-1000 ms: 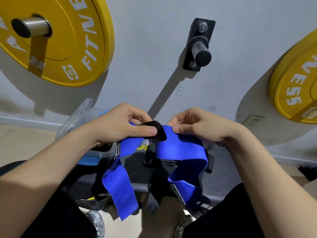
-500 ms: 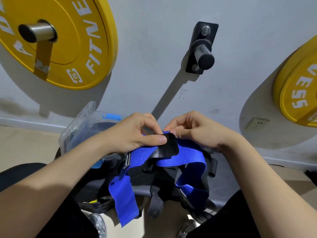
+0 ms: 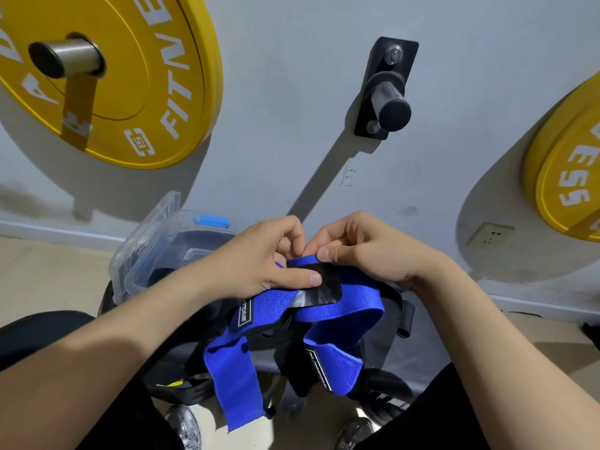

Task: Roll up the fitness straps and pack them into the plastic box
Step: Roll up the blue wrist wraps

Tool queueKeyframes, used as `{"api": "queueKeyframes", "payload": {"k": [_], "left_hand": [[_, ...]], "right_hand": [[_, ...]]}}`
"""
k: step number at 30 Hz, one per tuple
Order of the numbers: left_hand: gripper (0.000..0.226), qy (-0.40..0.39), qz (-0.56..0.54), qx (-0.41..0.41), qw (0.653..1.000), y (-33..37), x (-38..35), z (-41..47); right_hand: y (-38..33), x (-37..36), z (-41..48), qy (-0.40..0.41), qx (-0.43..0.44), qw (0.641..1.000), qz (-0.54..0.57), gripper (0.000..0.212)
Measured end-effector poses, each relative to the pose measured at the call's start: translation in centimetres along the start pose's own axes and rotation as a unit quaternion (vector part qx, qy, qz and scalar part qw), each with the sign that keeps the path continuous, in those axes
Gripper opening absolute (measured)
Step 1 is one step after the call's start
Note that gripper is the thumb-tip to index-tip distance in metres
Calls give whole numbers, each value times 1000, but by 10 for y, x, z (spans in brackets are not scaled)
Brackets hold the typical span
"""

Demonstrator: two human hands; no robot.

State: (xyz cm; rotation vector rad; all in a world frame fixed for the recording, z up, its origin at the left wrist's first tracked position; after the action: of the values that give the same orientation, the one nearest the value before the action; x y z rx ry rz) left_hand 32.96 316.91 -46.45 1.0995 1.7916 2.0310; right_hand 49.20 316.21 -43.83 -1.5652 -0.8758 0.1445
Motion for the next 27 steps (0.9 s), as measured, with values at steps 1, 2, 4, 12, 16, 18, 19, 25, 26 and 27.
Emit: {"api": "queueKeyframes", "payload": {"k": [1,2,4,12,16,18,19,25,26,27], "left_hand": [[38,8,-14,6,1000,-2,0,1],[37,22,-27,16,999,-5,1,2],[31,50,-38,27,998,-8,6,4],[24,-61,13,30,998,-4,0,-3],[27,-93,28,40,994,-3,-5,-6],[25,-107,25,40,993,-2,-7,-8],[24,-112,23,40,993,-1,-8,-8],[29,-152,95,91,980,-6,-15,-11],[41,-159,113,115,974,-10,-16,-13],[52,-161,120,136,970,-14,-16,-13]], "right_hand": [[0,1,1,8,1,1000,-5,24],[0,3,2,16,2,1000,1,23],[0,6,1,24,0,999,26,22],[3,2,-6,-47,-33,997,-48,21],[0,-2,-8,-62,-36,995,-74,23],[0,-3,-8,-60,-40,993,-91,22],[0,-4,-9,-60,-39,993,-95,20],[-8,-9,-8,-54,-1,992,-118,9],[-9,-7,-9,-47,2,991,-122,8],[-8,-5,-9,-39,2,992,-124,7]]}}
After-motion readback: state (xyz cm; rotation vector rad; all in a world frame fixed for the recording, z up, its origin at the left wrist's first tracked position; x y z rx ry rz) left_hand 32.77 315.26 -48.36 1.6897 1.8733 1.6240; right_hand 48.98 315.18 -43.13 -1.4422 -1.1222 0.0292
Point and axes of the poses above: each hand's wrist, its own z-axis towards the middle knuckle, its own x-axis out of the back of the hand, y = z × x, the point moved 7 cm from there along z, towards the middle knuckle, and after that the axes turned 6 degrees about -y, right-handed, at the moved point
